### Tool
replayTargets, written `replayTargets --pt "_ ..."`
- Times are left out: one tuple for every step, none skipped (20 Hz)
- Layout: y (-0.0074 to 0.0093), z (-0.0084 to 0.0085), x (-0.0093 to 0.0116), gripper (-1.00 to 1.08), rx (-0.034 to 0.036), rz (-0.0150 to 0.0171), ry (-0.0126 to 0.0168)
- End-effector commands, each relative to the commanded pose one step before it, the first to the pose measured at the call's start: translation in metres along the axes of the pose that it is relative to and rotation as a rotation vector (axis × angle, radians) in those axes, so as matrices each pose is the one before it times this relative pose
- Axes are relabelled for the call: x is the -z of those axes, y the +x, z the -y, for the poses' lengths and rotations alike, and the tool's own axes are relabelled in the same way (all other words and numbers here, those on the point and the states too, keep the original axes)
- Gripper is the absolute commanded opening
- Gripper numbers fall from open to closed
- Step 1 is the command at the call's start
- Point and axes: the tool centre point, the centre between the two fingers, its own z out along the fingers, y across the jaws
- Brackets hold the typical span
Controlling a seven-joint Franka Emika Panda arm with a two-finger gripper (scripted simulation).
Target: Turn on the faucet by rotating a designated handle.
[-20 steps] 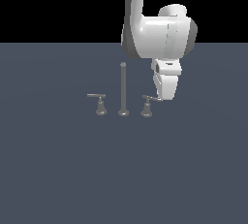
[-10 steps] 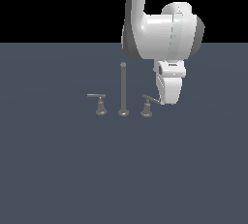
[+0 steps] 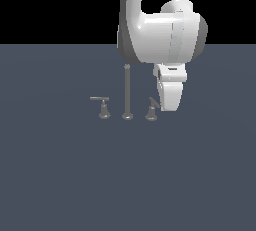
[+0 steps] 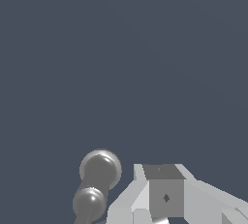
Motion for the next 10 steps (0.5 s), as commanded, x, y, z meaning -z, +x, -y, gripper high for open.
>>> replayTargets --pt "-0.00030 -0.00018 -0.00004 -1.00 0.00039 0.00030 -0.00052" --pt "-0.00787 0.00079 0.00010 -1.00 0.00403 0.00105 -0.00056" --pt "-0.00787 0.00079 0.00010 -1.00 0.00403 0.00106 -0.00055" --pt "-0.00787 0.00080 0.00010 -1.00 0.00403 0.00106 -0.00055" --pt "-0.00786 0.00081 0.00010 -1.00 0.00403 0.00106 -0.00055" --pt "-0.00785 0.00081 0.00010 -1.00 0.00403 0.00106 -0.00055" --pt "-0.00784 0.00082 0.00010 -1.00 0.00403 0.00106 -0.00055" --pt "-0.00782 0.00084 0.00010 -1.00 0.00403 0.00107 -0.00054" --pt "-0.00777 0.00087 0.00010 -1.00 0.00397 0.00106 -0.00053" --pt "0.00000 0.00000 0.00000 -1.00 0.00000 0.00000 0.00000"
